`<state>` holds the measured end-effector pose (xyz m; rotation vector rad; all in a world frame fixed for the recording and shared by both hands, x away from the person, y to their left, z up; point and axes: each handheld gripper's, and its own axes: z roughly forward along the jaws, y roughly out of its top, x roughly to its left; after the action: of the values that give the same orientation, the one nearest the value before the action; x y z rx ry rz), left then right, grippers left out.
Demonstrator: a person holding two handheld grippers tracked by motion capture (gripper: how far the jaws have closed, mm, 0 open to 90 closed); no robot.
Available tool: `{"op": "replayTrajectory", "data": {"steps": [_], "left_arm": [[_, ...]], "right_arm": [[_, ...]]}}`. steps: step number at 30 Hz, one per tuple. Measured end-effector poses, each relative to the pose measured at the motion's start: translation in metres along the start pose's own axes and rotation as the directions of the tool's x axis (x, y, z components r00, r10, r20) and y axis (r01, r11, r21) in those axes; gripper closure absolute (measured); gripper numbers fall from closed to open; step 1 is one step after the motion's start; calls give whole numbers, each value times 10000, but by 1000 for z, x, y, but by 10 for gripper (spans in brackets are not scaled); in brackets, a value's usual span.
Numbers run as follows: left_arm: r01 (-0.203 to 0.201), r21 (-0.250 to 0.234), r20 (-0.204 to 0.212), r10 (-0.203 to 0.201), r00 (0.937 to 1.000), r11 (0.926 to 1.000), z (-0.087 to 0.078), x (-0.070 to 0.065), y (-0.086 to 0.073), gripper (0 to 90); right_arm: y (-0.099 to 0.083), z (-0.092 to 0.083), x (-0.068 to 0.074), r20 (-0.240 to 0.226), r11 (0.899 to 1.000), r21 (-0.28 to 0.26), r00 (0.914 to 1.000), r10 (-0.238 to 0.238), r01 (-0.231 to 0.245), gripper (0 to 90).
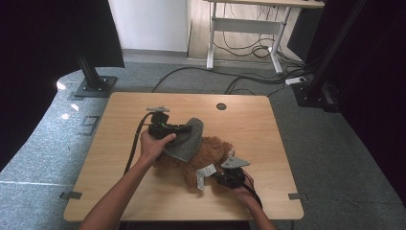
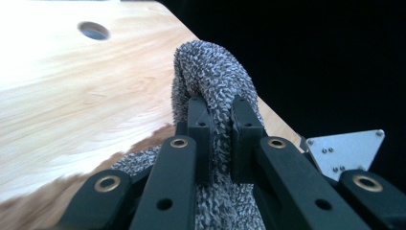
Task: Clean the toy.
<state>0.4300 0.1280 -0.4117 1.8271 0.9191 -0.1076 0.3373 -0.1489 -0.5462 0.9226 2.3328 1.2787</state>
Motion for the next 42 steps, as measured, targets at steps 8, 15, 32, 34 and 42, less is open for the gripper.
{"op": "replayTrajectory", "data": {"steps": [8, 15, 32, 34, 42], "left_arm": [[2, 1011, -100, 8, 9999, 9949, 49, -8, 5, 806], [577, 1345, -492, -514, 9975, 9892, 42, 14, -18, 808], [913, 426, -112, -909, 9958, 9949, 12, 24, -64, 809], [938, 329, -151, -933, 9955, 9950, 12, 24, -66, 809], [990, 306, -106, -987, 9951, 9946, 11, 23, -68, 810]], "right_arm": [[0, -1, 3, 26, 9996, 128, 9997, -247, 246, 670], [-1, -3, 2, 38, 9994, 341, 10000, -90, 89, 668], [-5, -30, -3, -453, 9983, -92, 9973, 570, -575, 367], [0, -41, -4, -611, 9923, -587, 9925, 1057, -1093, 315], [29, -20, 8, -707, 9829, -783, 9844, 1611, -1665, 190]]}}
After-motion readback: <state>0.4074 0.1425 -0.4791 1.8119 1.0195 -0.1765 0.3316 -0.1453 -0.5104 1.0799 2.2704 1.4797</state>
